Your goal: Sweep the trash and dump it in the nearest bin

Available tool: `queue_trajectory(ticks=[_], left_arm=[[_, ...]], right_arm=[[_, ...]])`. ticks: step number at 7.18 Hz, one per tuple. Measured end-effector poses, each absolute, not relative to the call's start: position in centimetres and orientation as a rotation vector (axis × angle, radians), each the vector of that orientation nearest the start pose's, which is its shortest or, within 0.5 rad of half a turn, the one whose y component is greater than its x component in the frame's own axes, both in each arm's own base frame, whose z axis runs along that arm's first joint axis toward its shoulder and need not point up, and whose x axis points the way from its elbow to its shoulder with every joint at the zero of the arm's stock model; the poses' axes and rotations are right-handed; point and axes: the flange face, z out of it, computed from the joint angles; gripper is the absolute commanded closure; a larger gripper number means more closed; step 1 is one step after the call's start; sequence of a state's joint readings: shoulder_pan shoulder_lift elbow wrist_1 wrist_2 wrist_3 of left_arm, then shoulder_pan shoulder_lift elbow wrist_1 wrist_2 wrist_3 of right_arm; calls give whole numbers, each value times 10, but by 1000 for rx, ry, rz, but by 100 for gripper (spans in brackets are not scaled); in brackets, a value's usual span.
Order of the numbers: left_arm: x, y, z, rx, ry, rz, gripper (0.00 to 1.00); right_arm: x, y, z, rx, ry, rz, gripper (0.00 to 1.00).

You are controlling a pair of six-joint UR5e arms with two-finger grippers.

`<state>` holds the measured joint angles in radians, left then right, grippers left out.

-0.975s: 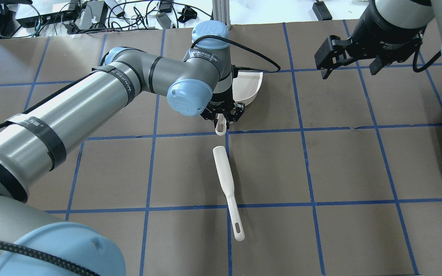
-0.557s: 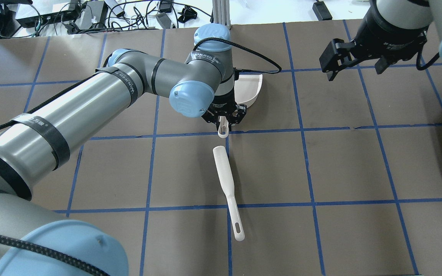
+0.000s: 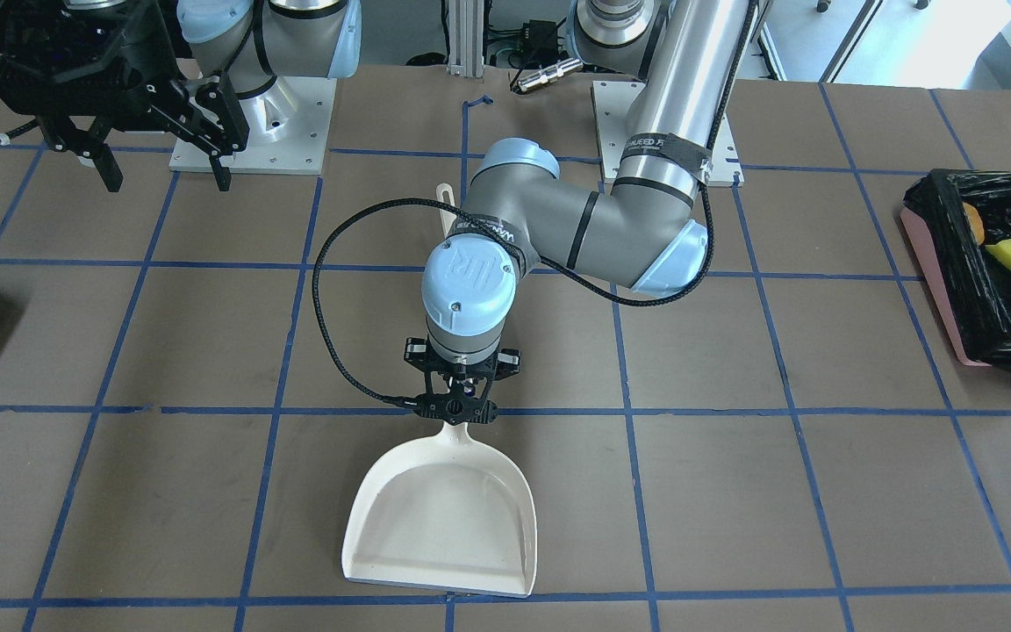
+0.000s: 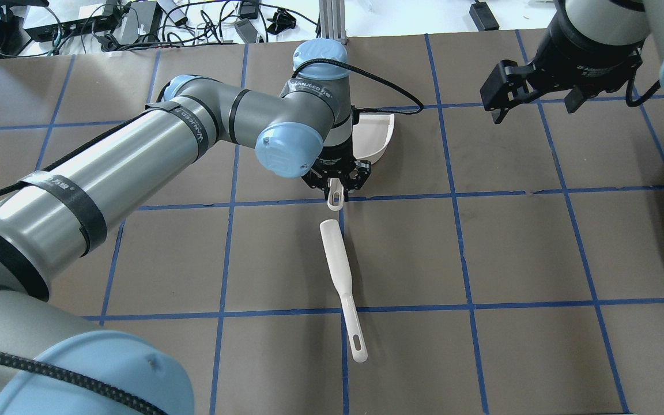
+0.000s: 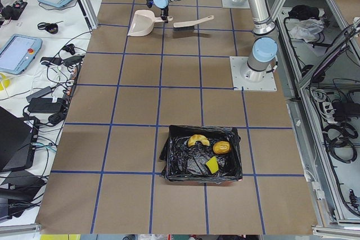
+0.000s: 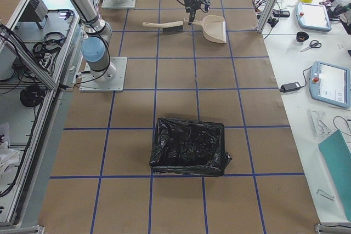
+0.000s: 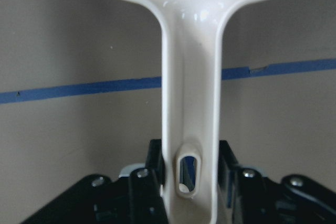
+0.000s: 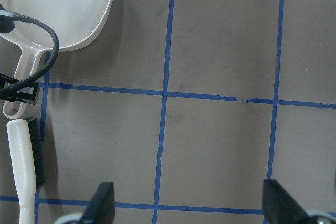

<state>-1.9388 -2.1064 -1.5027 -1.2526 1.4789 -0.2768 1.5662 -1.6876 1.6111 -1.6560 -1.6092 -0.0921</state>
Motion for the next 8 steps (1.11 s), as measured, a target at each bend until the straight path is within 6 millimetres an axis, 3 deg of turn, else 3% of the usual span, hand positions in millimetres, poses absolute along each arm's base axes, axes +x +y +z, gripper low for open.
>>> queue_trajectory(ticks=[2,4,5,6,8], left_arm=[[-366,-552,259,79,3182,284,0],[-353,-554,306,47,3192,257,0],[-332,-562,333,17,3206,221,0],[-298,-568,363,52,3207,194,0],[-218,-567,432,203,3131,128,0]], right_arm=[[128,-456,532,-134,3173,-253,0],[127,-456,533,-134,3174,-253,0],[127,-456,533,-134,3175,-252,0],[127,-456,533,-134,3175,-252,0],[127,-456,532,-134,3175,-251,0]])
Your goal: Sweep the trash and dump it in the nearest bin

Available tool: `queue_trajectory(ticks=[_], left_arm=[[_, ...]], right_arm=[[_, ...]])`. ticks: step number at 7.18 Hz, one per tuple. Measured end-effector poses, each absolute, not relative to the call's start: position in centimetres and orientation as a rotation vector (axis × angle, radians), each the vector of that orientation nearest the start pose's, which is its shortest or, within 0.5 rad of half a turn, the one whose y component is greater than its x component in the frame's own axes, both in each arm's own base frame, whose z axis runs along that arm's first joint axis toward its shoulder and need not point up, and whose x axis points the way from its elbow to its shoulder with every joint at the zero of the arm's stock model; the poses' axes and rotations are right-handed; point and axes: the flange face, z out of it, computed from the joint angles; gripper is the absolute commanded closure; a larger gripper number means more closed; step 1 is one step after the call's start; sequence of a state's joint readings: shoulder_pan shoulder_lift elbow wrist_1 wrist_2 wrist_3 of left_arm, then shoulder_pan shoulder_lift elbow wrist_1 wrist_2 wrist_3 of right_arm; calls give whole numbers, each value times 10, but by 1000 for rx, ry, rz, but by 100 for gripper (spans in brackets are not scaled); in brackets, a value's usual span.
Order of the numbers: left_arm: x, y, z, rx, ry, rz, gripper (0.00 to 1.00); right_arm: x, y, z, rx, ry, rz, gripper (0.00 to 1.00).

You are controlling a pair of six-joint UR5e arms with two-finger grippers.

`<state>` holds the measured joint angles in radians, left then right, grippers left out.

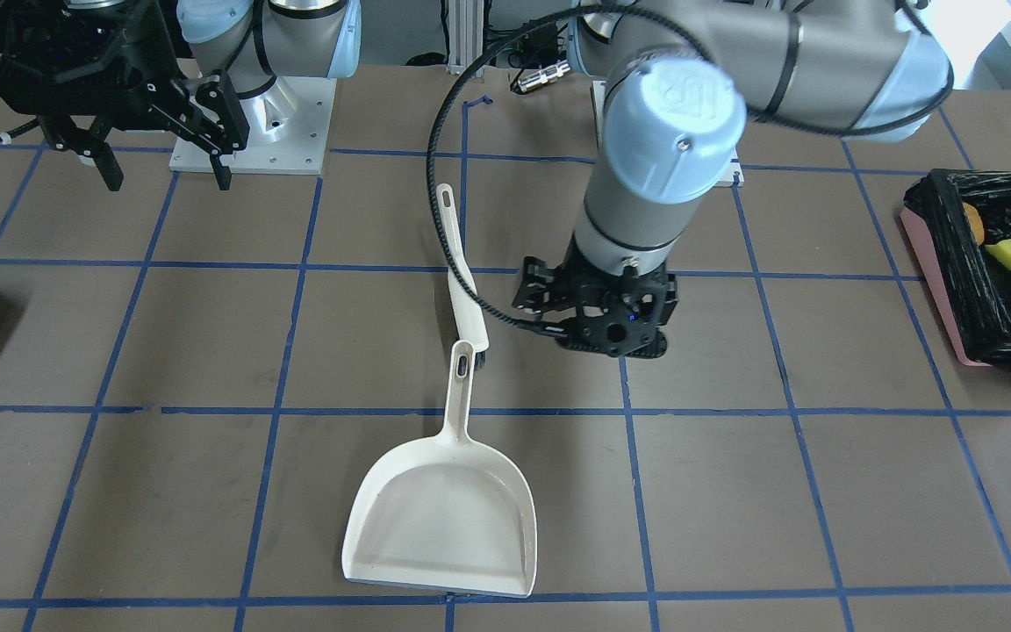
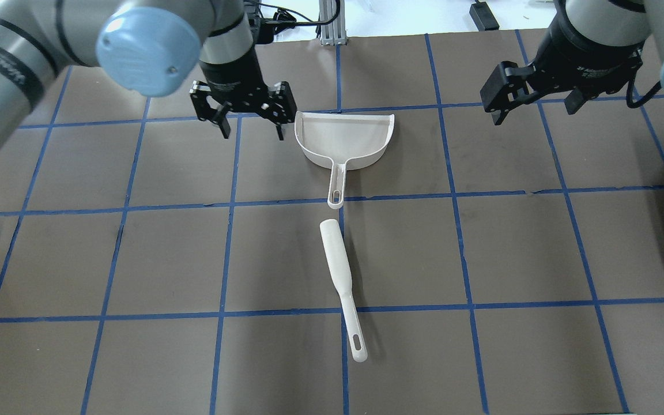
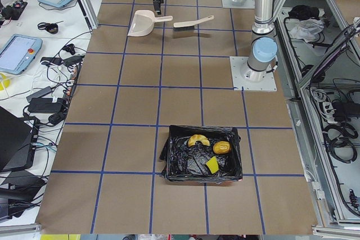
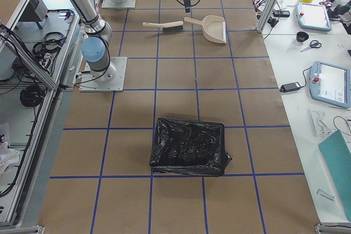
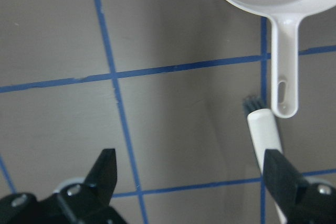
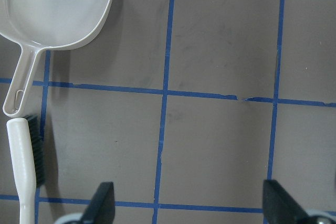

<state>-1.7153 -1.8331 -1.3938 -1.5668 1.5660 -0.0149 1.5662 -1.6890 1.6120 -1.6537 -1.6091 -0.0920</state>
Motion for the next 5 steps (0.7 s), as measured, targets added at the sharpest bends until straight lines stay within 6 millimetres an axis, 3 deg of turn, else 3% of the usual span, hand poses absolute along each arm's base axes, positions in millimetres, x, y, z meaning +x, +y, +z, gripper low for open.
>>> queue_trajectory(ticks=[2,5], left_arm=[[-155,-551,483,252,3082,67,0],[-93,-525,517,172,3094,57,0]], right_arm=[[127,-456,532,-134,3175,-251,0],[127,-455,530,-134,3175,-244,0]])
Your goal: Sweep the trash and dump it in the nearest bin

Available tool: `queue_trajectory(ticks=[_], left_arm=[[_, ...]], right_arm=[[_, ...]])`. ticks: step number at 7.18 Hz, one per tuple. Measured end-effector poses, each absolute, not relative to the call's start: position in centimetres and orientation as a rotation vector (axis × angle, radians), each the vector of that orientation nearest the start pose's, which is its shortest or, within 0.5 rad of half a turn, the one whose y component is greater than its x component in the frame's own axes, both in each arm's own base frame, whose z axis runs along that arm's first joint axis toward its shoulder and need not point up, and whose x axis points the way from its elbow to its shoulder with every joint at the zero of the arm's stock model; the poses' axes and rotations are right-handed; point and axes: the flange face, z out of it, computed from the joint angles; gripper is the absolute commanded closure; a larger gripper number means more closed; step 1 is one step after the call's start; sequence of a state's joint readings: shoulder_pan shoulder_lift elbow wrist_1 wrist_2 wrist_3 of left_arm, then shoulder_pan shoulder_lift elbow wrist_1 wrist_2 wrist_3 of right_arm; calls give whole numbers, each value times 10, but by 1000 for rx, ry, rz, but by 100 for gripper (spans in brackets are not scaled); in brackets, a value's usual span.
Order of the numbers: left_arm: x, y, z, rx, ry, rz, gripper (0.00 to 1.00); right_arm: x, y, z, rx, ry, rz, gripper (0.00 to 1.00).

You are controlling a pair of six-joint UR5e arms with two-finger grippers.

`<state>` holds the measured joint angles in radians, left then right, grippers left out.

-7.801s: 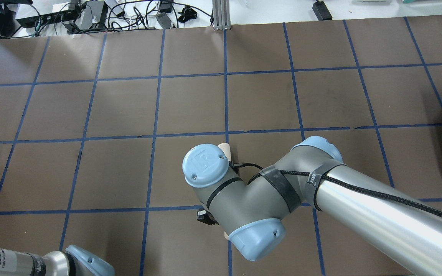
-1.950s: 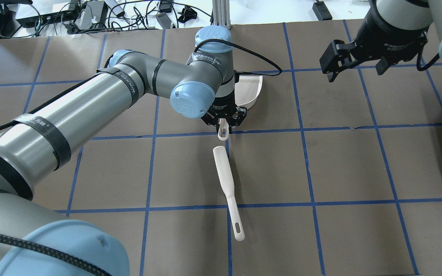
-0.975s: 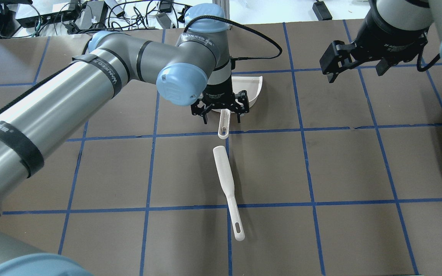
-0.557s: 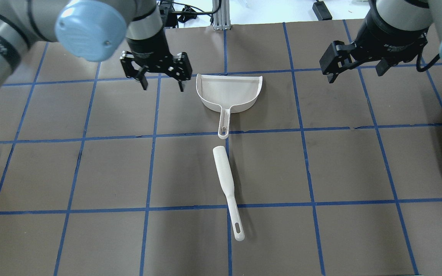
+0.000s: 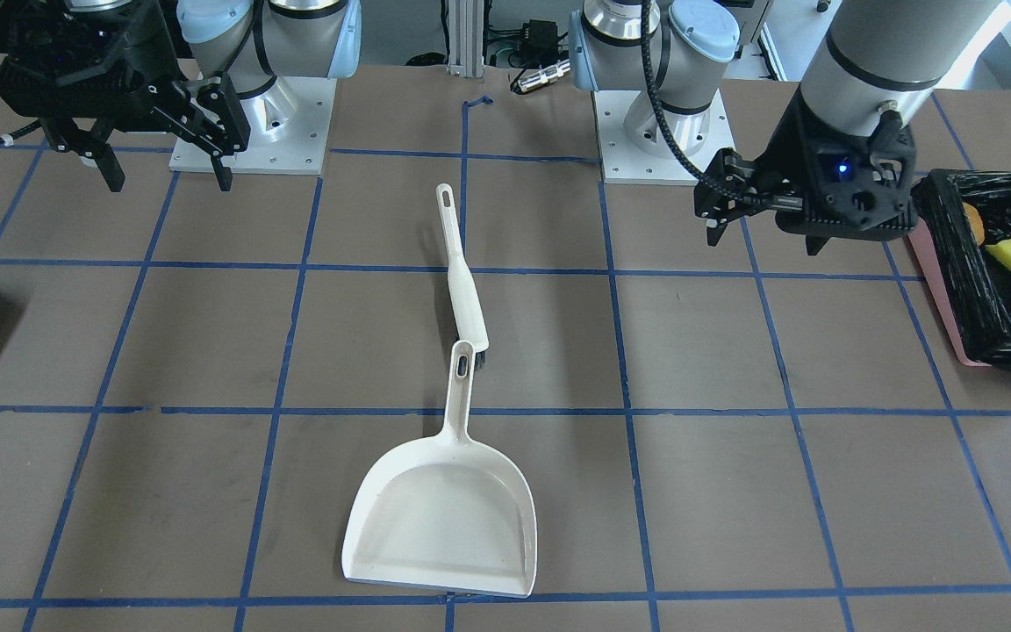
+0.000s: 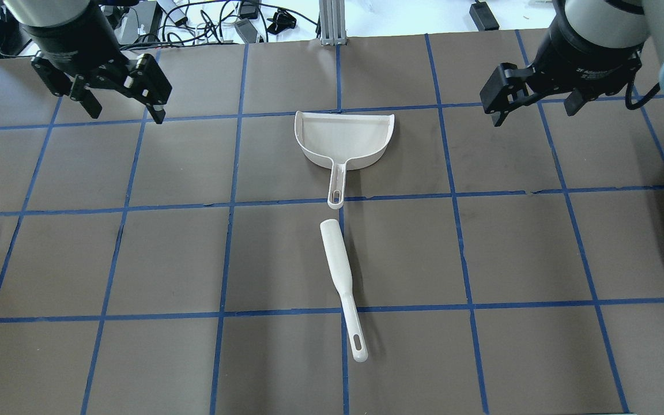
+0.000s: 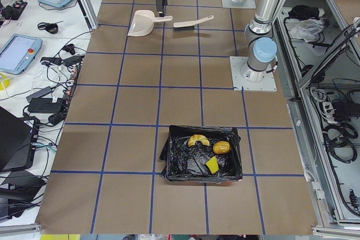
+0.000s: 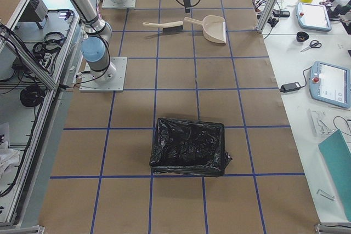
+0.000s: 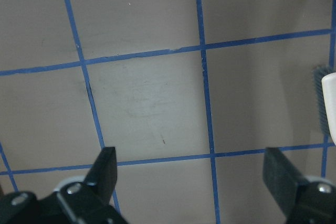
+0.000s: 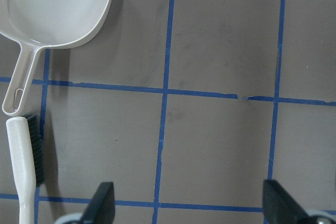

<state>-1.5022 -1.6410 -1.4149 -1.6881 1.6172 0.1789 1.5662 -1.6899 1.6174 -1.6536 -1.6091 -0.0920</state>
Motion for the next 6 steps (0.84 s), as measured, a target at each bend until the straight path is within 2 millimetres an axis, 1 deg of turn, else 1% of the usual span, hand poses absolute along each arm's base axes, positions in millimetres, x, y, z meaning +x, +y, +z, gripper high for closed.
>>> queue_trajectory(ticks=[1,3,5,6], left_arm=[[-89,-521,518,138,3123,41,0],[-89,-520,516,38,3157,-16,0],[-96,-515,514,-57,3161,-20,0],[-102,-512,513,-63,3161,-18,0]], right_arm=[[127,-454,529,-134,3174,-242,0],[128,-454,528,-136,3173,-240,0],[128,-453,528,-137,3174,-241,0],[127,-453,528,-137,3175,-240,0]])
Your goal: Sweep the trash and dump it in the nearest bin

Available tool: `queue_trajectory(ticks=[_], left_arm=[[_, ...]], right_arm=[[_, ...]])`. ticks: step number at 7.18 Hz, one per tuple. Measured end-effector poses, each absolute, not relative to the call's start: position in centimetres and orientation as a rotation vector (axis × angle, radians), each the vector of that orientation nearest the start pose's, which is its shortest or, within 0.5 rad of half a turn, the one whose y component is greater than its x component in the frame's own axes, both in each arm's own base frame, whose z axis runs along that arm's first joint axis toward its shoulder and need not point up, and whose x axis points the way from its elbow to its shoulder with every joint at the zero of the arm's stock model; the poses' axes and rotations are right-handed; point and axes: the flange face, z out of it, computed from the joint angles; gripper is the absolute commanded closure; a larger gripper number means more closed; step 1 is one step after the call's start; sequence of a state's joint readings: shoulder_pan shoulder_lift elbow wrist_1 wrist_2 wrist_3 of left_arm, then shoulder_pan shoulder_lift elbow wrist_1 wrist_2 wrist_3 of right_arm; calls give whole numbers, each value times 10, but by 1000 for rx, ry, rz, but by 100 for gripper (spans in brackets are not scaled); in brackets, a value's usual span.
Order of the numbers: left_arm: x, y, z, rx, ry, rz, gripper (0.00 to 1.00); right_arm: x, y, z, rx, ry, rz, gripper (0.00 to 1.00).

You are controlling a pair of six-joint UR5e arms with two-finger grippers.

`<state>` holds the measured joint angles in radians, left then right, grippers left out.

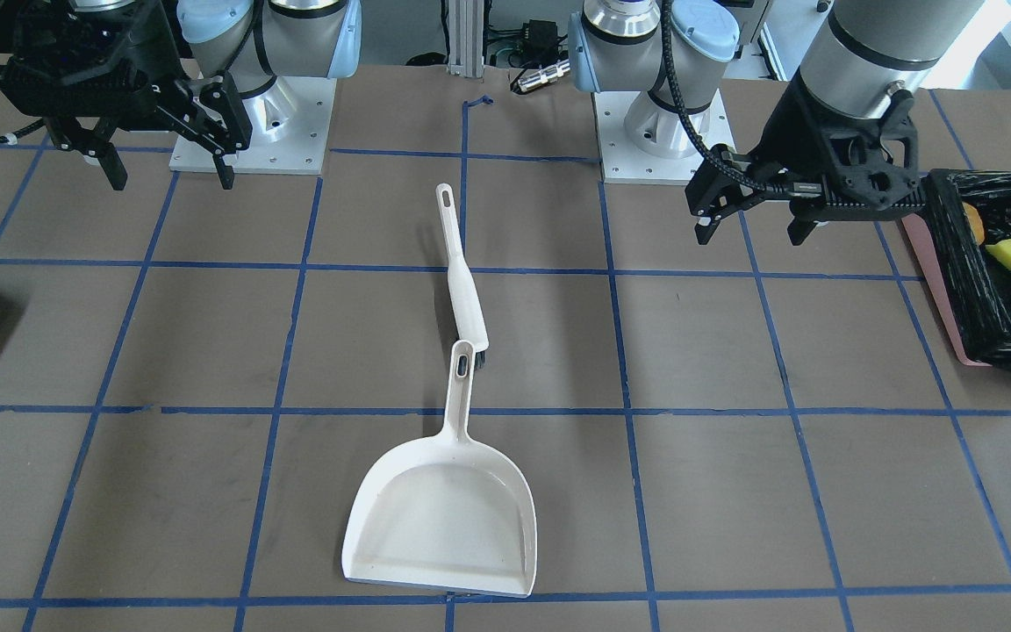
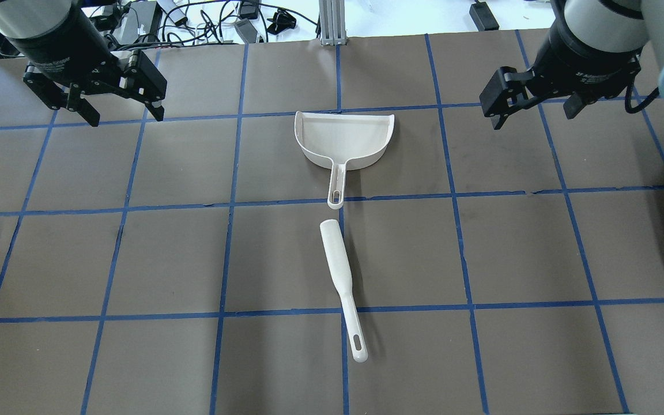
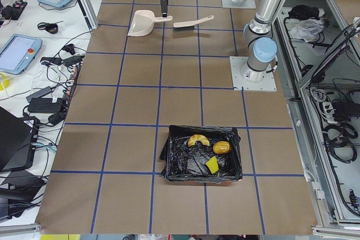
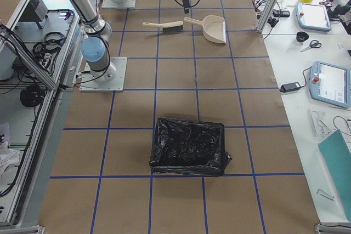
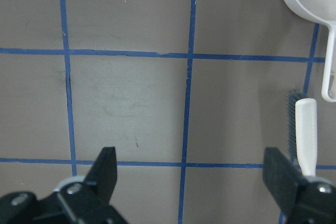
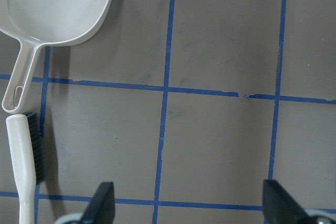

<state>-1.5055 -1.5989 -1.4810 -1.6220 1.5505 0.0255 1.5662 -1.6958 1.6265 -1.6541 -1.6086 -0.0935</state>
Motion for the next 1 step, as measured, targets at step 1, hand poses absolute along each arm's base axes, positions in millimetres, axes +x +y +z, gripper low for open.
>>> queue_trajectory(ticks=[1], left_arm=[[-106,-510,513,-59,3161,-19,0]], right_arm=[[127,-452,528,-137,3175,-239,0]])
